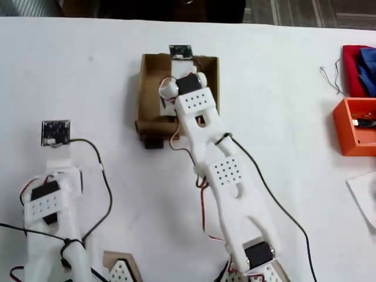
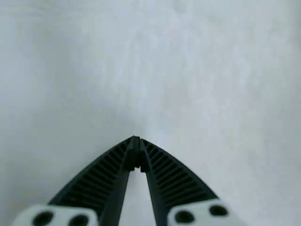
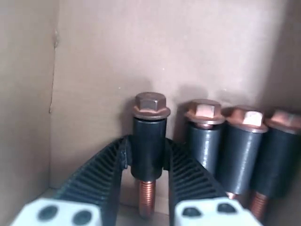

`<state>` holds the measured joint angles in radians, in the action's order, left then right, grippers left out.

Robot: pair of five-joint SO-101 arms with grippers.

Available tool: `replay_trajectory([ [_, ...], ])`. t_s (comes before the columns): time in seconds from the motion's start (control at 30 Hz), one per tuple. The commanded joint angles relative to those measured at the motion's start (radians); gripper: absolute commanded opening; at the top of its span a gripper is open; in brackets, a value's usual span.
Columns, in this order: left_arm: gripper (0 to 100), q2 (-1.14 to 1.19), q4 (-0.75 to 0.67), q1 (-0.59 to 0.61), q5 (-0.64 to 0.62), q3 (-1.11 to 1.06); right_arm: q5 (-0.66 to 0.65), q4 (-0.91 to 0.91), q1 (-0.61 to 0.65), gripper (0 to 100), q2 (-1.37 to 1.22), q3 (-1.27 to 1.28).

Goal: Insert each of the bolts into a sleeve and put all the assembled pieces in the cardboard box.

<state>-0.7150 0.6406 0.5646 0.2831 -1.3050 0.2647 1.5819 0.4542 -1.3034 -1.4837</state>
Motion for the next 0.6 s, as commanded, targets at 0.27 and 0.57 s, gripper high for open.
replay_trajectory([
  [0.27,3,-0.011,-0.017,0.005,-0.006,0.005,0.0,0.022,-0.018,12.0,0.03,-0.032],
  [0.57,3,-0.011,-0.017,0.005,-0.006,0.005,-0.002,0.033,-0.018,12.7,0.193,-0.032],
])
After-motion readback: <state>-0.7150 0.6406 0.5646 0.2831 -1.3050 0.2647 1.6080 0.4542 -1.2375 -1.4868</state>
